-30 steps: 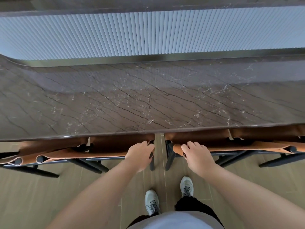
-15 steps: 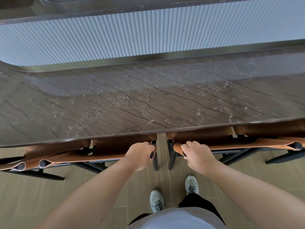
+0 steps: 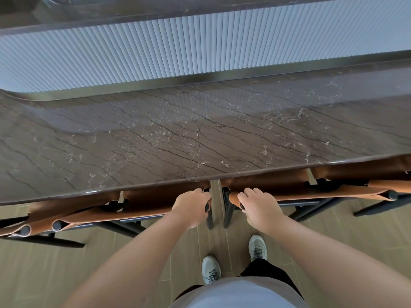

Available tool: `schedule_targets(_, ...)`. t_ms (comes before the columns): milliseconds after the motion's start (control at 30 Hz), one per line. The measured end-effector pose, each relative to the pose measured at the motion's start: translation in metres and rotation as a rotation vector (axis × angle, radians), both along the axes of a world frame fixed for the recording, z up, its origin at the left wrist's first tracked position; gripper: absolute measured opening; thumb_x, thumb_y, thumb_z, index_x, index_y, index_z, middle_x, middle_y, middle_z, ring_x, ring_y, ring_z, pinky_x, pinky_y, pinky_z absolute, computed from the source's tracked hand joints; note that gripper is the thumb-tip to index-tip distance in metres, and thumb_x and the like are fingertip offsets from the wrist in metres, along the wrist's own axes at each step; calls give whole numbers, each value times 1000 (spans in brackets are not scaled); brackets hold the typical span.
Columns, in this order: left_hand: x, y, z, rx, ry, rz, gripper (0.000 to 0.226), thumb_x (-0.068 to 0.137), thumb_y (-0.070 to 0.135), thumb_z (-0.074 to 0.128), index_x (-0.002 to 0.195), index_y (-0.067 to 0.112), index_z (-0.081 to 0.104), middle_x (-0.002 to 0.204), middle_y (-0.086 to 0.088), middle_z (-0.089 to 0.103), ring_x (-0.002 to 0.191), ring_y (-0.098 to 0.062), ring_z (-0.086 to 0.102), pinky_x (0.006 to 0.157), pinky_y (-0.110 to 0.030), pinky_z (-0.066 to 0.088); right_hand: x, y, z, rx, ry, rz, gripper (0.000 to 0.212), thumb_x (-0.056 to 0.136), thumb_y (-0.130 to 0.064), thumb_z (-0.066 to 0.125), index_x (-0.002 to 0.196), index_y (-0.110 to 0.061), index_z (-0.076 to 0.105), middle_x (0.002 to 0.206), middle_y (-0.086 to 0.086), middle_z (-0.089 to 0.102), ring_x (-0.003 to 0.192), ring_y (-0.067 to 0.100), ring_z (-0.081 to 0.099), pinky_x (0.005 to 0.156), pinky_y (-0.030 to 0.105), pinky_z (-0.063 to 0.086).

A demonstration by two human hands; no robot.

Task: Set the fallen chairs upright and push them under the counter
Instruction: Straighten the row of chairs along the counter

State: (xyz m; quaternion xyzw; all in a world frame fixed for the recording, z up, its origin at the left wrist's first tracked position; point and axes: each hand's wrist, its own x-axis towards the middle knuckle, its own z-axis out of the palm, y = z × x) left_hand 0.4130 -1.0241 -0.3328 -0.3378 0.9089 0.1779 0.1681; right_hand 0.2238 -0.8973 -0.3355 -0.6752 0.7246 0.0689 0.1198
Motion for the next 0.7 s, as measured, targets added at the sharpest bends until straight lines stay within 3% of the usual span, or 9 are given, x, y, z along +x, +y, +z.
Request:
schedule_targets(167,5,-5,0,194,48,108,46,85,43,62,127,29,51,110,7,47,103,-22,54,78,-33,46,0,-1,-1,-15,-85,-39,37,89,-21,59,125,-18,52,111,1,56,98,22,55,76,33,47)
schedule_targets(300,-3,1,11,459,339,394,49,83,56,62,126,34,55,118,16,53,107,-7,55,88,-29,47,-4,10,10,-39,-419,-264,53,83,-22,66,133,-21,50,127,-2,52,113,20,52,93,35,45)
schedule_targets(367,-15,9,22,649,534,624,41,78,57,63,113,37,60,112,17,62,97,-3,62,78,-26,49,-8,21,18,-102,-633,-466,52,84,-20,68,132,-23,51,127,-8,50,115,12,50,97,30,44)
schedule_targets(433,-29,15,31,870,688,812,36,77,54,63,108,35,65,108,10,70,92,-5,67,74,-24,48,-11,33,27,-176,-808,-682,45,85,-17,70,127,-26,54,124,-11,53,114,7,52,97,26,44)
schedule_targets(533,-51,25,37,1078,808,932,24,91,38,60,109,22,67,105,0,73,92,-14,71,76,-30,51,-22,51,44,-329,-1016,-975,27,87,-14,69,109,-26,62,111,-6,64,105,10,62,89,25,47)
schedule_targets(700,-85,48,48,1215,852,986,25,94,32,58,111,17,68,103,-5,76,93,-21,72,81,-34,54,-48,84,68,-469,-1374,-1232,15,95,-12,58,107,-16,66,101,8,73,91,18,71,85,34,56)
